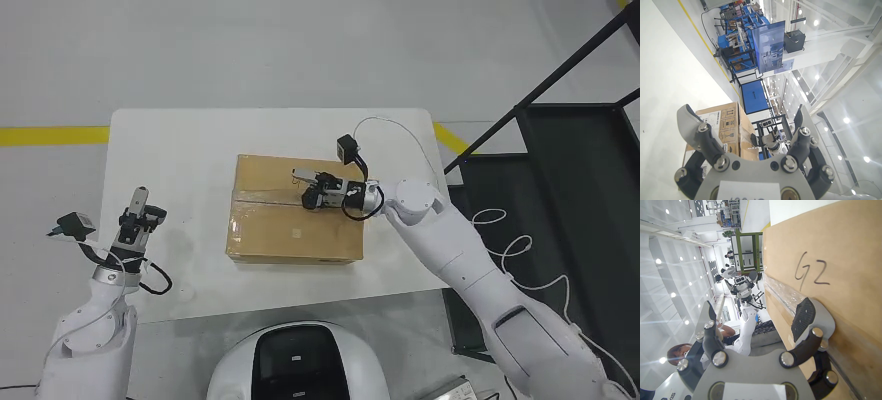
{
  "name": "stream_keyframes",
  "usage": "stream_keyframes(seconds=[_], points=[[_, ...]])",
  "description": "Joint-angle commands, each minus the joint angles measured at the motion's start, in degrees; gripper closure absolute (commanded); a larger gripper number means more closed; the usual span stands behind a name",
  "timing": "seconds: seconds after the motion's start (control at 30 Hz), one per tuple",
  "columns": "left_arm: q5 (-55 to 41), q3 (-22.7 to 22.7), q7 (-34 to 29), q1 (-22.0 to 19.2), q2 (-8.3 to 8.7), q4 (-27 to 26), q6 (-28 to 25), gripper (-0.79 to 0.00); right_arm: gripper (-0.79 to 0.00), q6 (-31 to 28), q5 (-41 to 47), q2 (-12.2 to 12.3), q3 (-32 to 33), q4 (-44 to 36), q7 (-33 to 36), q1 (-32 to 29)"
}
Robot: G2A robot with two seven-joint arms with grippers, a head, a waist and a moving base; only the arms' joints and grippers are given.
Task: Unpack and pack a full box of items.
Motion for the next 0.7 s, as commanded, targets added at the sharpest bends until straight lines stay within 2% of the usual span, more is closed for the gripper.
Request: stream_keyframes(seconds=[0.0,0.23,0.37,0.5,0.67], points=[[0.0,0.0,0.0,0.0,0.0,0.0,0.0,-0.785,-0.785,0.8,-0.9,0.8,2.3,-1.1,0.1,-1.6],[0.0,0.0,0.0,0.0,0.0,0.0,0.0,-0.785,-0.785,2.5,-2.4,3.6,11.0,-6.7,0.0,-8.5],[0.0,0.0,0.0,0.0,0.0,0.0,0.0,-0.785,-0.785,-1.2,-1.8,5.0,16.5,-12.2,2.5,-13.0],[0.0,0.0,0.0,0.0,0.0,0.0,0.0,-0.785,-0.785,-3.5,-4.8,6.5,22.2,-16.2,5.5,-16.5],[0.0,0.0,0.0,0.0,0.0,0.0,0.0,-0.785,-0.785,-2.2,-11.6,8.0,26.8,-17.7,7.1,-20.0]])
